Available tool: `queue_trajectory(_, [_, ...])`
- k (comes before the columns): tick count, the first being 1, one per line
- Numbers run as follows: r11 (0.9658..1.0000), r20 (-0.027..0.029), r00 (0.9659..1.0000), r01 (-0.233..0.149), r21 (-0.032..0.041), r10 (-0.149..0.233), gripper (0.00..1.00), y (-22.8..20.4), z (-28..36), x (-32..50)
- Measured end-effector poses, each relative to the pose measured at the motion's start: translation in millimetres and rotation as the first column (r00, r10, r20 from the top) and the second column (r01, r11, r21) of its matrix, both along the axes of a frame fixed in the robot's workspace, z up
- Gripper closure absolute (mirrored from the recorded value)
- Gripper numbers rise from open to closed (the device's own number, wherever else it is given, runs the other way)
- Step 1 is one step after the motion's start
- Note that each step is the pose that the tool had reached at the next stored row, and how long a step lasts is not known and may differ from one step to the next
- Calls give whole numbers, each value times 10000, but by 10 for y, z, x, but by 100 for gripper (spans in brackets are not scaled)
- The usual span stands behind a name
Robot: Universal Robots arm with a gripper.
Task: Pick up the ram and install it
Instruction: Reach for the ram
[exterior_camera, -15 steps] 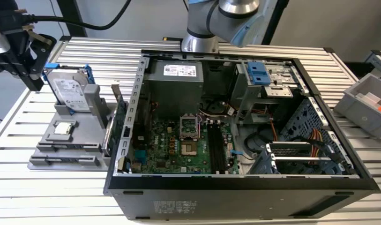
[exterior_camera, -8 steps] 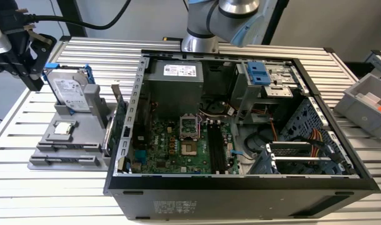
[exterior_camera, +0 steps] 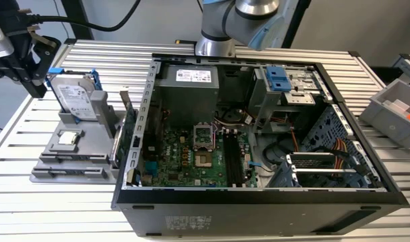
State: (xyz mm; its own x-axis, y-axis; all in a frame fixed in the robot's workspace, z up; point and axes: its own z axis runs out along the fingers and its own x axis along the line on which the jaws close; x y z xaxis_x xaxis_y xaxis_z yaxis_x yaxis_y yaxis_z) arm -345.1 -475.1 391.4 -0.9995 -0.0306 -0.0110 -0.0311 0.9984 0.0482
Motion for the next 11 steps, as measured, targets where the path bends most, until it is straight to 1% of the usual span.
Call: queue_trajectory(11, [9997, 0, 9997, -258, 0, 258, 100, 0, 0, 0])
